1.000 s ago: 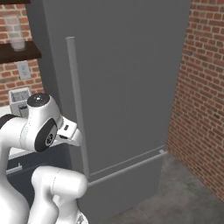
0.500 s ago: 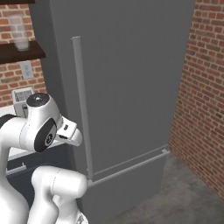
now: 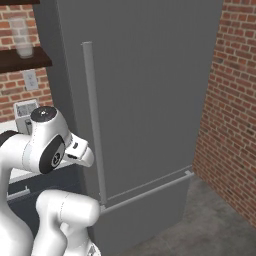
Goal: Grab a lemon wedge from the fridge and one ice cube from the ice bowl, and put them in the glass of lemonade.
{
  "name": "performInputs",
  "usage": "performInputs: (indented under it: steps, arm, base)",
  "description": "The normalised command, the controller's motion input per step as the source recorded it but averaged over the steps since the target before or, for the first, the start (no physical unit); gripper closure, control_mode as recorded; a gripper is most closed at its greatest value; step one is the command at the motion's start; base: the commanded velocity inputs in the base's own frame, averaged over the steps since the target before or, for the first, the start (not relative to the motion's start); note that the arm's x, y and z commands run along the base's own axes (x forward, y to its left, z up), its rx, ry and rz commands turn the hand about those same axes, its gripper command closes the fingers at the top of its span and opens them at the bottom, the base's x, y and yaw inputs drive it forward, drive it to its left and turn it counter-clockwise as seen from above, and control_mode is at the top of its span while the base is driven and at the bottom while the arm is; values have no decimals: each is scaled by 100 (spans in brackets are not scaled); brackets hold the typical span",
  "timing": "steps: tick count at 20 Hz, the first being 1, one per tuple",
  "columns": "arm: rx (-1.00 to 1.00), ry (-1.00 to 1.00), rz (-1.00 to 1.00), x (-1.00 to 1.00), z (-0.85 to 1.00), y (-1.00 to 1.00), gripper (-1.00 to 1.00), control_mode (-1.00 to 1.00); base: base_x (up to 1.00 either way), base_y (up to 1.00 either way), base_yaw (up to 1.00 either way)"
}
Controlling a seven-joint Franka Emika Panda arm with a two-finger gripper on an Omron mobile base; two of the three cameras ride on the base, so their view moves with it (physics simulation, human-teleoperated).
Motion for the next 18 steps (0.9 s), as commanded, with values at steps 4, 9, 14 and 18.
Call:
performInputs:
  steps: [4,9,14,18]
  arm:
    - [0,0,0,0,0,0,-100,100]
    - [0,0,0,0,0,0,-100,100]
    - [0,0,0,0,0,0,-100,100]
    - [0,0,0,0,0,0,-100,100]
  base:
    - [0,0,0]
    - [0,0,0]
    - [0,0,0]
    - [6,0,0]
